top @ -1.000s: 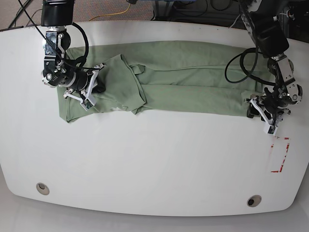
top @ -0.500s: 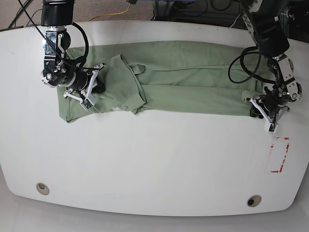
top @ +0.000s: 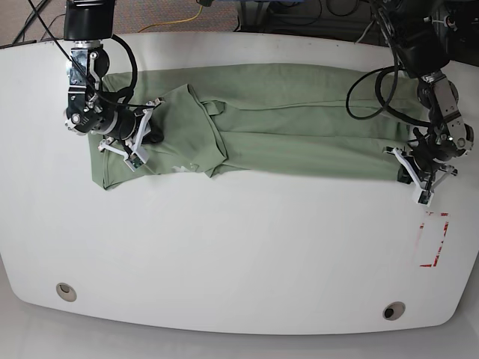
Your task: Layout the t-shirt on the table in an organized manner, then fold the t-shirt properly
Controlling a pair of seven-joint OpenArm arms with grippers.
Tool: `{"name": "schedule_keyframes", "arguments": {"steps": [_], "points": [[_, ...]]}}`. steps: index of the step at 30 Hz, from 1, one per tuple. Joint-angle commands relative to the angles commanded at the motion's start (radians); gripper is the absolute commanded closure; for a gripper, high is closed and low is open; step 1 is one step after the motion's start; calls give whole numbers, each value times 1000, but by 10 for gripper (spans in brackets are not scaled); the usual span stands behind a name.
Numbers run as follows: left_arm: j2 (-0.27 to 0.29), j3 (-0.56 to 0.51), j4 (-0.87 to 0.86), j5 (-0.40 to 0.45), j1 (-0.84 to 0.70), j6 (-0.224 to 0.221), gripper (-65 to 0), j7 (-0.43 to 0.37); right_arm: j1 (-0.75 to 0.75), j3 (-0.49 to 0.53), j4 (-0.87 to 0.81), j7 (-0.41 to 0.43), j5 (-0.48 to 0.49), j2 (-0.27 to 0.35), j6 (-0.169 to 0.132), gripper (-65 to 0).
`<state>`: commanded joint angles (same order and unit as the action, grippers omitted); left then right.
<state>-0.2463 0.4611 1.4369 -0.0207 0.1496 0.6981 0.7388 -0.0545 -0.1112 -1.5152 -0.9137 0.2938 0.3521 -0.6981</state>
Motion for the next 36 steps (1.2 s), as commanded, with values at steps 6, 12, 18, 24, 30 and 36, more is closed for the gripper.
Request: {"name": "schedule_keyframes", "arguments": {"steps": [6,12,18,24,30,36], "points": [[0,0,124,-2,-72,0,0,34,0,0,0,0,0,0,0,-27],[0,2,222,-2,-150,0,0,48,3,0,0,0,0,0,0,-27],[0,2,270,-2,-183,0,0,43,3,0,0,0,0,-2,0,-27],[-2,3,315,-2,-184,0,0,43,3,0,0,0,-3,-18,0,-27],[-2,26,362,-2,-180,0,0,43,3,0,0,-2,-3,-20,0,-27],[-2,34,361,2,-135,0,-58,44,2,0,0,-2,-2,-20,0,-27]]}}
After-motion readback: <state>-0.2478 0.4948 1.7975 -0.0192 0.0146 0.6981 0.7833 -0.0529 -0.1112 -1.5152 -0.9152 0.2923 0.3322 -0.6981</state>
